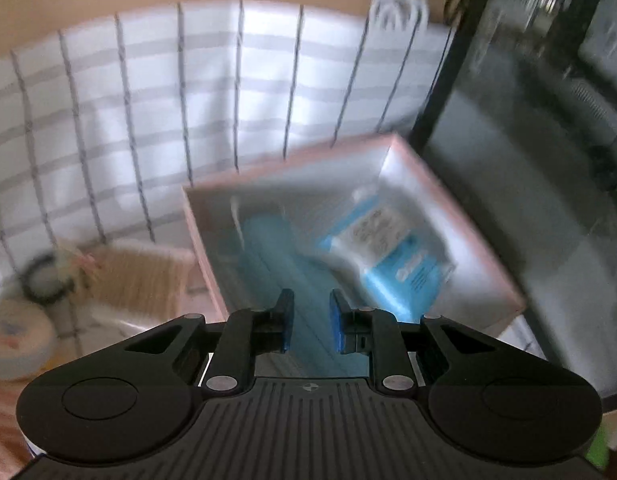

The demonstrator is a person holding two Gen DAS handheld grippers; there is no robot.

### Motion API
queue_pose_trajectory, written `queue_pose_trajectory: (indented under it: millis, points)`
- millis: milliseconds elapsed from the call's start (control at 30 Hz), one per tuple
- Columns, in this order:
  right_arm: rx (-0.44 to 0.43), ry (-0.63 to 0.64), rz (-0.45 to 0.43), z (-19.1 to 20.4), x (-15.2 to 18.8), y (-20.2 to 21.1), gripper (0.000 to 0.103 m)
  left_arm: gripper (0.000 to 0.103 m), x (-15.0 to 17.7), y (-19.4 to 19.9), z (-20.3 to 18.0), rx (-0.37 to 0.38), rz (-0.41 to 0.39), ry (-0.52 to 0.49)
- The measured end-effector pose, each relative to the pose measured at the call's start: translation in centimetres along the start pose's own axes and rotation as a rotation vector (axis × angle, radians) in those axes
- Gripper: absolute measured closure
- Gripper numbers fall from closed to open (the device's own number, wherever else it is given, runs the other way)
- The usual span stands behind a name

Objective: Organize soft objects
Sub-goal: 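Carry the blue mask into the pink box and open the left gripper while the right holds the strawberry, then lower the knitted strawberry into the pink box and open the right gripper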

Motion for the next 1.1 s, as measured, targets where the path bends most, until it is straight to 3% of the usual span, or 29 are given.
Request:
queue_pose_trajectory:
  millis: [100,233,300,400,467,633,733,833,967,1100]
  points:
    - [0.006,0.01,-0.057,0.1,-2.1,0.1,0.031,0.081,-0.9,4.0,0.1,0.025,-0.07,0.003]
    - [-0.002,0.037,-0.177,1.0,-7.2,0.2,0.031,0.08,0.0,11.3,1.3,0.063,-0.241,0.069]
    - [-0.007,0.048,-0.242,1.9,-10.4,-0.7,0.031,0.08,2.1,14.7,2.5,0.081,-0.305,0.131]
    - [-0.037,0.005,-0.307,3.4,-15.0,-3.8,0.025,0.08,6.9,17.3,4.8,0.087,-0.333,0.246]
    - [-0.045,0.009,-0.285,4.8,-16.1,-7.0,0.02,0.08,10.4,18.0,6.4,0.083,-0.332,0.326]
    - [-0.015,0.109,-0.138,8.3,-11.9,-11.9,0.02,0.08,19.7,19.2,10.8,-0.003,-0.291,0.506]
    - [-0.043,0.154,-0.102,10.0,-8.4,-11.3,0.02,0.08,24.4,20.2,13.5,-0.051,-0.285,0.624]
    - [-0.072,0.149,-0.081,10.8,-6.1,-9.5,0.02,0.08,27.1,21.1,15.6,-0.089,-0.306,0.71]
    - [-0.11,0.148,-0.078,11.9,-4.9,-6.8,0.02,0.08,26.4,22.0,16.6,-0.098,-0.364,0.718]
    - [-0.118,0.238,-0.125,13.3,-4.2,-3.6,0.02,0.08,23.2,22.2,16.4,-0.087,-0.434,0.638]
Point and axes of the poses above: each gripper's, at about its wrist camera, not at the fingertips, and y roughly against the way its jaws point, z to its left, x to its underside, the point moved 8 cm from there along -y, roughly the way its jaws point, and after that the axes turned 12 degrees about x, right-handed, at the moved point
